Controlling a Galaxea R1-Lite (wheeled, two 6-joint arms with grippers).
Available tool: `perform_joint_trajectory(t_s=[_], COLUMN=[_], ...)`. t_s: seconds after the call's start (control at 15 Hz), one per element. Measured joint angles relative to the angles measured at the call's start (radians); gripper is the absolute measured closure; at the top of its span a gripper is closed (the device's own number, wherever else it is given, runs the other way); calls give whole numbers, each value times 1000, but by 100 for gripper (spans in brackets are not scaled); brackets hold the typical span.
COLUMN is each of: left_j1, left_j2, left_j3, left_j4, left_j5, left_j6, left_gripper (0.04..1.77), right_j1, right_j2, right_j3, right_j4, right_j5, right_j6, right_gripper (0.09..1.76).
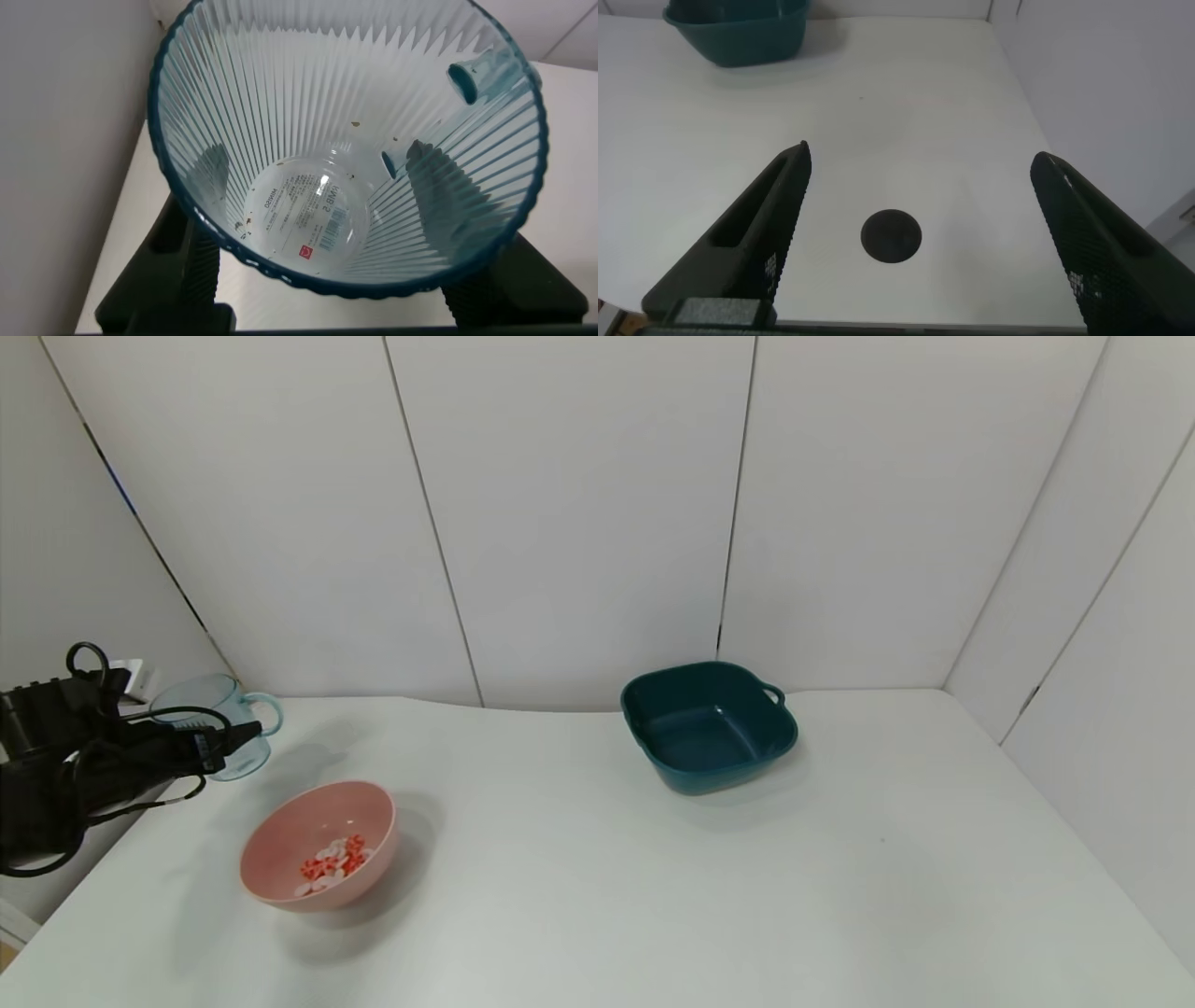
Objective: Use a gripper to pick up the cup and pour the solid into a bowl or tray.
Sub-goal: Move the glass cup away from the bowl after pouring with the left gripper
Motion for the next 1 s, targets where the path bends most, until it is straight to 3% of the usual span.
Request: perform_joint_trajectory(t_s=[0.87, 1.0], left_j1=[-50, -50], left_j2=[111, 114], left_j3=[-29, -29], left_j4=[-38, -38], left_j5=[-12, -13], left_j6=[1, 1], left_gripper=[53, 41], right_j1=[0, 0], right_j2=[0, 2], right_j3=[0, 0], right_j4=[0, 1], right_j5=[0, 0], right_j6=[0, -1], right_gripper=[14, 14])
